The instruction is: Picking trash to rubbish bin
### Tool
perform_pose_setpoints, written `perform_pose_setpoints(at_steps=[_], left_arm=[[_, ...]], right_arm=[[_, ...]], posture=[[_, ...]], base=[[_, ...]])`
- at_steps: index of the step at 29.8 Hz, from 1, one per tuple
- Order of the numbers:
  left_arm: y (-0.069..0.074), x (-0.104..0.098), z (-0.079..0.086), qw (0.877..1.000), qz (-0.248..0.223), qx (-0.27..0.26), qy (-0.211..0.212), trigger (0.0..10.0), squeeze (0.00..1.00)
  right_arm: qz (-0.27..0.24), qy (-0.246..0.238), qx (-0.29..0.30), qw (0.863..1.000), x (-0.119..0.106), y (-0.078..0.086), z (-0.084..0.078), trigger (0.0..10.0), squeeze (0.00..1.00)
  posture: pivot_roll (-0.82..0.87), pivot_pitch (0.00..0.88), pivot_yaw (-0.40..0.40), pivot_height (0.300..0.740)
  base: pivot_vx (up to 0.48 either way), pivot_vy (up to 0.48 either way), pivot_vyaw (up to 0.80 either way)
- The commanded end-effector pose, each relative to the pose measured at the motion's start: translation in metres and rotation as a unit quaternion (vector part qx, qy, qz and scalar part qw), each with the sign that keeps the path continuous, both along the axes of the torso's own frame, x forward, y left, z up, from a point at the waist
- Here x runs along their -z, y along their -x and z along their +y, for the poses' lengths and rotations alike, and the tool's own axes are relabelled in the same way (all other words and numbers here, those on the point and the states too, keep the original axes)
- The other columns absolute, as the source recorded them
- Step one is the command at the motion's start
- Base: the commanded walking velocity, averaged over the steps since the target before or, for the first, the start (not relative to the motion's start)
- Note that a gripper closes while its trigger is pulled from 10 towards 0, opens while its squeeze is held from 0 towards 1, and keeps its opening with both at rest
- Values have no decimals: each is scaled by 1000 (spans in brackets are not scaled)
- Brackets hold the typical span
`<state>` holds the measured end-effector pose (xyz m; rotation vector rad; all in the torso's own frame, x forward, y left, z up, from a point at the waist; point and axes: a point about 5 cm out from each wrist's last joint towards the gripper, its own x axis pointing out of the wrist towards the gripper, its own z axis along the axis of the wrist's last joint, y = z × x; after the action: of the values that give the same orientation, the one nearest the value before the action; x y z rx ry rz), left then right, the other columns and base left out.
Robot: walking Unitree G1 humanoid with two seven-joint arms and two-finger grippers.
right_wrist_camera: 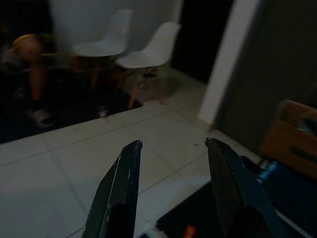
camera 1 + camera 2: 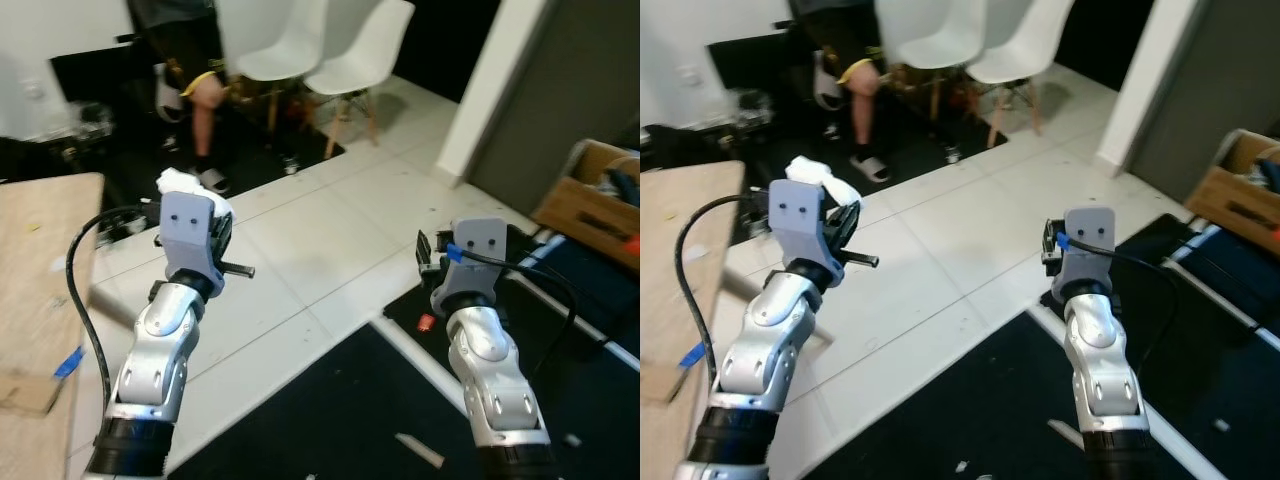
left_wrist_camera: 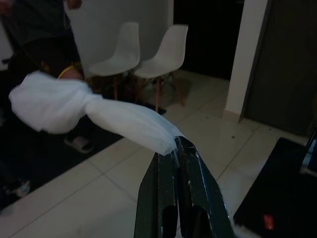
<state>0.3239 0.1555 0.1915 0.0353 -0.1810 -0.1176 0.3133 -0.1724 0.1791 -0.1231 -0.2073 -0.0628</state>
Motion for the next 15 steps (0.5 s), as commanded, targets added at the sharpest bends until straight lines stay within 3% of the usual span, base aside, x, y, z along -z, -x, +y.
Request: perform_pose_setpoints(at_steps=[1,4,9,15], left_arm=[[-2,7,4,1000,22,-12,9,10000,0],[-3,10,4,999,33,-4,-3,10000,0],[-1,14,-2,998,58,23,33,10000,0],[1,21,-6,997,75,23,27,10000,0]], right_arm=[[16,-6,1,1000,7,1,-1,10000,0],[18,-9,3,1000,7,1,-1,10000,0],[34,-16,8,999,16,4,-3,10000,0],[46,-18,13,999,22,6,-5,10000,0]], posture=[[-104,101,-15,740],[-102,104,-14,740],[-100,109,-10,740],[-92,113,-12,740]], base=[[0,0,-800],[0,0,-800],[0,0,-800],[0,0,-800]])
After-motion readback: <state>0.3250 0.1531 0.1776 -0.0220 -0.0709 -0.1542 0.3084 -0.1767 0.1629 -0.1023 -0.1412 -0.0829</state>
